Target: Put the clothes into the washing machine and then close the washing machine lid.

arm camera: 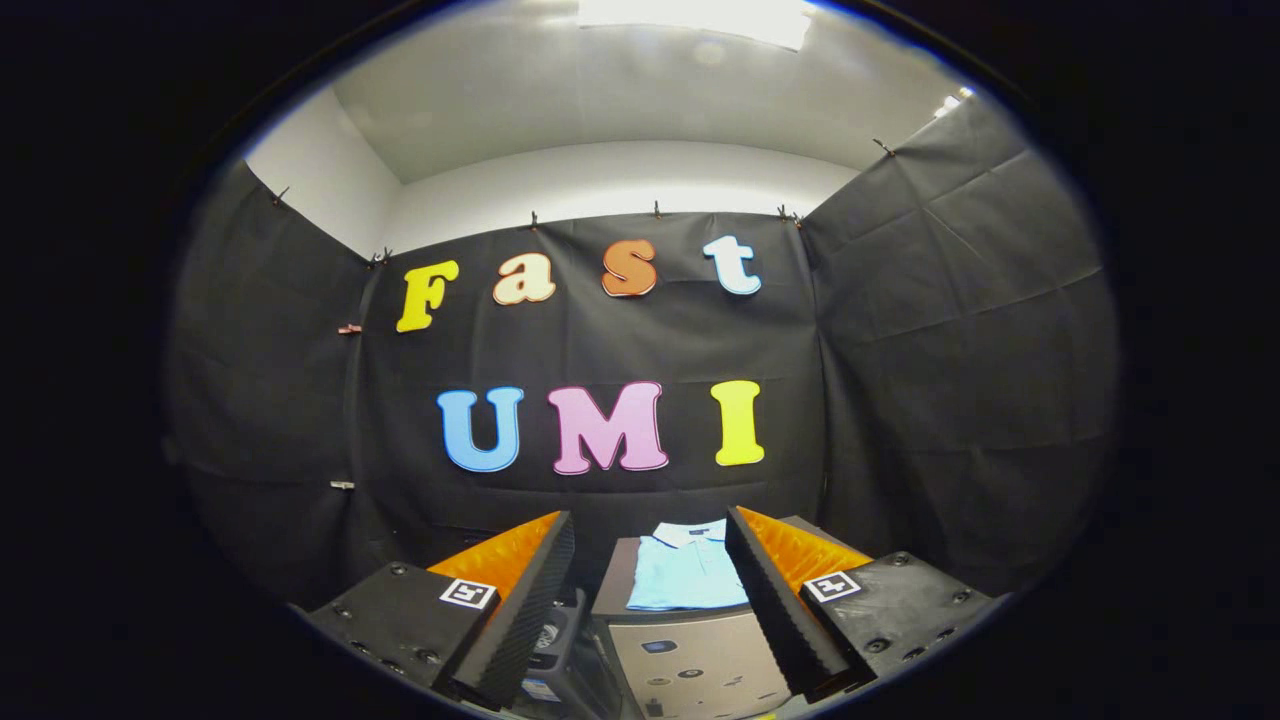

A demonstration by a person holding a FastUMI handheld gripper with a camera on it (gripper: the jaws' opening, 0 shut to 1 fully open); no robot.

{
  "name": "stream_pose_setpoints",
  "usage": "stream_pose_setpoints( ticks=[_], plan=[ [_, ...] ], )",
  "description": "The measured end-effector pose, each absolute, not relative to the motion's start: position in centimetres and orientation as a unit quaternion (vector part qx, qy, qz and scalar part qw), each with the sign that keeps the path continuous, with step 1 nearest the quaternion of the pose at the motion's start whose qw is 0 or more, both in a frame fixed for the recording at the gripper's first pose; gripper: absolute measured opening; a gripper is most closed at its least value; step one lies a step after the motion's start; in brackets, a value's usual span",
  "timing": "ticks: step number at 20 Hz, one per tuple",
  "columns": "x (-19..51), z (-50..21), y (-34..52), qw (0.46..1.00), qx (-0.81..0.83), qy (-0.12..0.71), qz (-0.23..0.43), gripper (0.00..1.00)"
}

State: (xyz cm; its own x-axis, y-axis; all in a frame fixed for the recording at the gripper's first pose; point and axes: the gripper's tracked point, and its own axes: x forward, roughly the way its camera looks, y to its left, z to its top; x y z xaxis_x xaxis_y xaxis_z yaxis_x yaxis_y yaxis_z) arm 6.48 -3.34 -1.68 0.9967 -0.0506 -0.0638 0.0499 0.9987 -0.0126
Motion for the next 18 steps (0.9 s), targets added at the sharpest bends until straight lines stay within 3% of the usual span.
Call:
stream_pose_setpoints(
  ticks=[10,18],
  plan=[
    [15.9,-4.4,-5.4,0.996,-0.015,0.085,-0.031,0.96],
    [23.9,-11.3,-8.5,0.98,-0.022,0.192,-0.048,0.96]
  ],
)
